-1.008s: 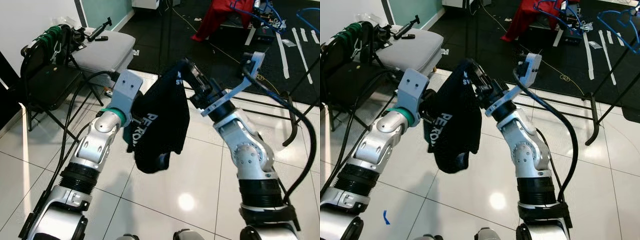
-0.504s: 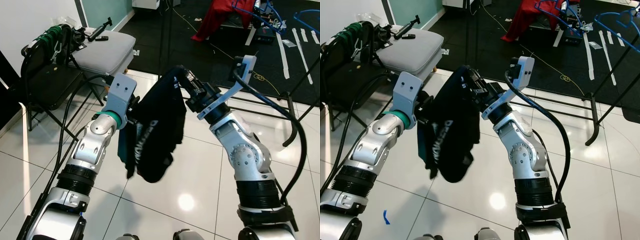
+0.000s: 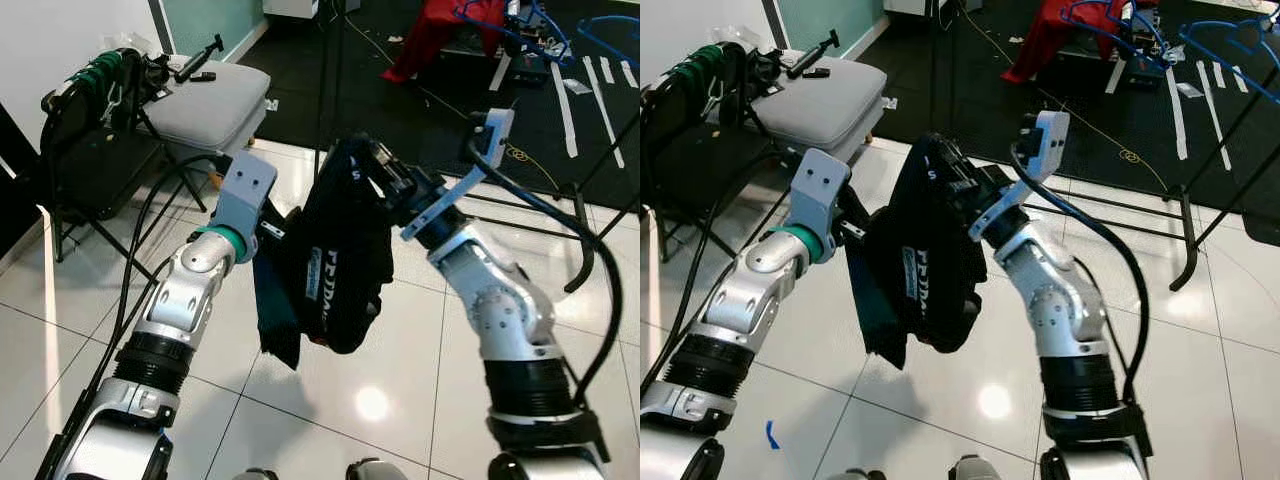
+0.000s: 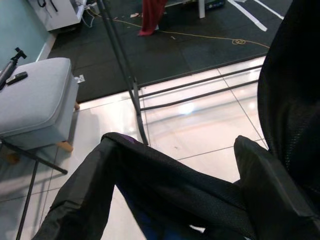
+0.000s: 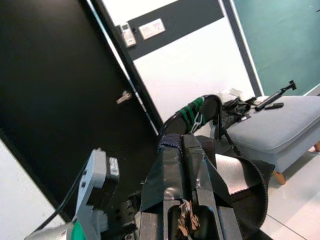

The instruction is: Hang hanger

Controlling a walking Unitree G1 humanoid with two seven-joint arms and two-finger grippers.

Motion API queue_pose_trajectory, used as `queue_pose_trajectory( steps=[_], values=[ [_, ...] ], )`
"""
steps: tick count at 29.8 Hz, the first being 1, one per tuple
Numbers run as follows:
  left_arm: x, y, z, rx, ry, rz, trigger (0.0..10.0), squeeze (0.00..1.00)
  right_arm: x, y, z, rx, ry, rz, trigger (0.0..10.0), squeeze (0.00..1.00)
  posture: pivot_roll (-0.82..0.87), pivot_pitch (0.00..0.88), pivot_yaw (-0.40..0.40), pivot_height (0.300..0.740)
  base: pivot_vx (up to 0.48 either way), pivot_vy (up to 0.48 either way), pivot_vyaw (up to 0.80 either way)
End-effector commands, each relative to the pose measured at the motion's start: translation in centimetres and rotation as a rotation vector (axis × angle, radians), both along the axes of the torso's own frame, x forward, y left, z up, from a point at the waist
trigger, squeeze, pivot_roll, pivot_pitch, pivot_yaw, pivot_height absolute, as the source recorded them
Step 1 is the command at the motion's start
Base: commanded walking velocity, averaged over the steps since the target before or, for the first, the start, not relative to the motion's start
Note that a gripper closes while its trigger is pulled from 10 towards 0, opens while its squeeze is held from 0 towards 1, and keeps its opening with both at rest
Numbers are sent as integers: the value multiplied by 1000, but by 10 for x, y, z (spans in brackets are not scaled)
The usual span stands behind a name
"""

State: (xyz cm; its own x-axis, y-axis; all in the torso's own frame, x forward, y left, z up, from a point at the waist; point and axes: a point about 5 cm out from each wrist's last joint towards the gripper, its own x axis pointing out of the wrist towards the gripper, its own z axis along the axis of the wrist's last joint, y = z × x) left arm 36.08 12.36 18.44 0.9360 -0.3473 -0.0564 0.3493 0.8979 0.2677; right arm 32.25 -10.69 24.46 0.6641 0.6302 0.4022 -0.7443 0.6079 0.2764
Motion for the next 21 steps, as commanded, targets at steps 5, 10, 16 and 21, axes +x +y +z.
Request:
queue_pose_trajectory(
  steps=[5, 10, 16, 21],
  values=[
    [-3, 3, 5, -15, -23, -73, 10000, 0, -4, 0, -9, -118, -2, 35, 0, 0, -63, 38, 29, 740, 0, 0, 0],
    [-1, 24, 14, -59, -19, -83, 10000, 0, -7, -4, -20, -258, -6, 104, 0, 0, -61, 40, 27, 740, 0, 0, 0],
    [11, 52, 20, -184, 12, 126, 10000, 737, -12, -7, -25, -319, -5, 159, 0, 0, -59, 41, 29, 740, 0, 0, 0],
    [11, 59, 27, -308, 8, 120, 10000, 0, -12, -11, -29, -331, 5, 159, 0, 0, -56, 47, 31, 740, 0, 0, 0]
  ],
)
